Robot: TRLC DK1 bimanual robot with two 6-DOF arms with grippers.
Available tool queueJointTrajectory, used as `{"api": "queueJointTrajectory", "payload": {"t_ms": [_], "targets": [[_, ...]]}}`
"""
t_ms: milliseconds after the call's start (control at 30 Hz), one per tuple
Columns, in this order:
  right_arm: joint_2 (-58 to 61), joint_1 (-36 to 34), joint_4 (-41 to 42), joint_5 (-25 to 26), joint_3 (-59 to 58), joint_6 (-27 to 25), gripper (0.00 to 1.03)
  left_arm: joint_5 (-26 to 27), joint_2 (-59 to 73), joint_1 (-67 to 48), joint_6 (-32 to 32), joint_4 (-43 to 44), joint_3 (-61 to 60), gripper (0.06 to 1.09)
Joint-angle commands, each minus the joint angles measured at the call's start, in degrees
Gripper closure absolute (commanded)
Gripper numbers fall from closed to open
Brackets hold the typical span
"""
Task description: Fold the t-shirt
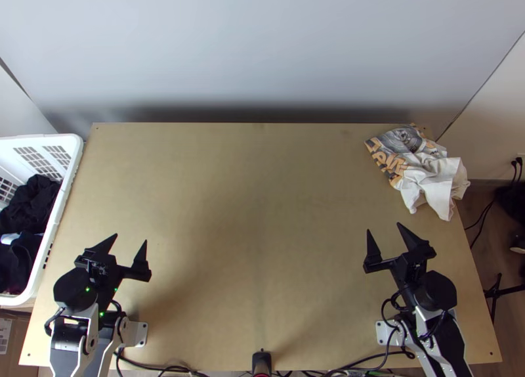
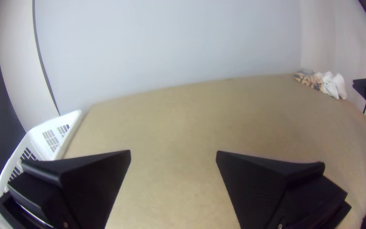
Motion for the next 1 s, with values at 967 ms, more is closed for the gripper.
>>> {"api": "queueJointTrajectory", "payload": {"t_ms": [967], "targets": [[44.0, -2.0, -15.1, 1.5, 34.2, 23.3, 0.05, 0.0, 0.0, 0.0, 0.0, 0.0, 0.0, 0.10]]}}
